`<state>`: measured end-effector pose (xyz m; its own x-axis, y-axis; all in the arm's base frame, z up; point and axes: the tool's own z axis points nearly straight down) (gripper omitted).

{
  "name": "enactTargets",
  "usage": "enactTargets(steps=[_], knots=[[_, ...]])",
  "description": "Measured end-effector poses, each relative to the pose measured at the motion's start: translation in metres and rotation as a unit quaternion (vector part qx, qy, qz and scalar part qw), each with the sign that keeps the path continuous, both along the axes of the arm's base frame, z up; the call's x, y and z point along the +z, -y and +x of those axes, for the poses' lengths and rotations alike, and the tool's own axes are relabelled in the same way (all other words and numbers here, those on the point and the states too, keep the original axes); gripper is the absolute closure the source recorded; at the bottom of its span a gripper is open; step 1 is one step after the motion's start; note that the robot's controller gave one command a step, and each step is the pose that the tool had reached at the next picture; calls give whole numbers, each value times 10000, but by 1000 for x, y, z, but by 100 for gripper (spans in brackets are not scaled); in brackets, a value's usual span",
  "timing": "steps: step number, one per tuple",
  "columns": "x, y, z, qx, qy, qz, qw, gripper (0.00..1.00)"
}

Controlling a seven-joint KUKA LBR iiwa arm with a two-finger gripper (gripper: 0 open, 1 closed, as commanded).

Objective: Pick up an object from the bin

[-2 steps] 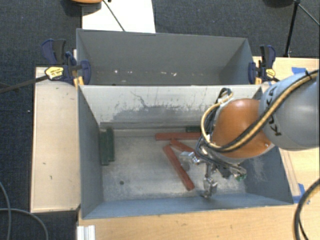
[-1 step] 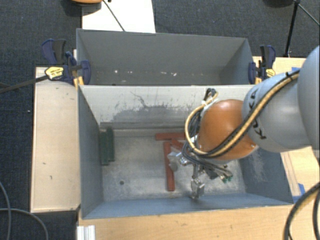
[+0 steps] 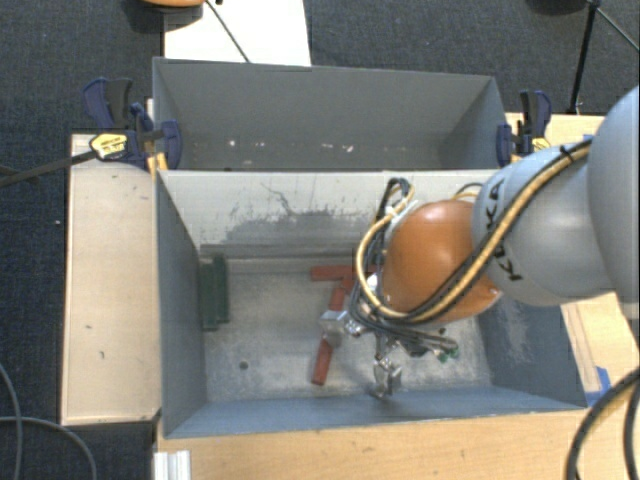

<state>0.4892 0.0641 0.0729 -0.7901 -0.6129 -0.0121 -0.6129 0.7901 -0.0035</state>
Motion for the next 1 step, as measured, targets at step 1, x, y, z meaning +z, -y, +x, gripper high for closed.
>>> enactTargets(steps=[1], knots=[[6, -33, -6, 1429, -37, -26, 9897, 0]])
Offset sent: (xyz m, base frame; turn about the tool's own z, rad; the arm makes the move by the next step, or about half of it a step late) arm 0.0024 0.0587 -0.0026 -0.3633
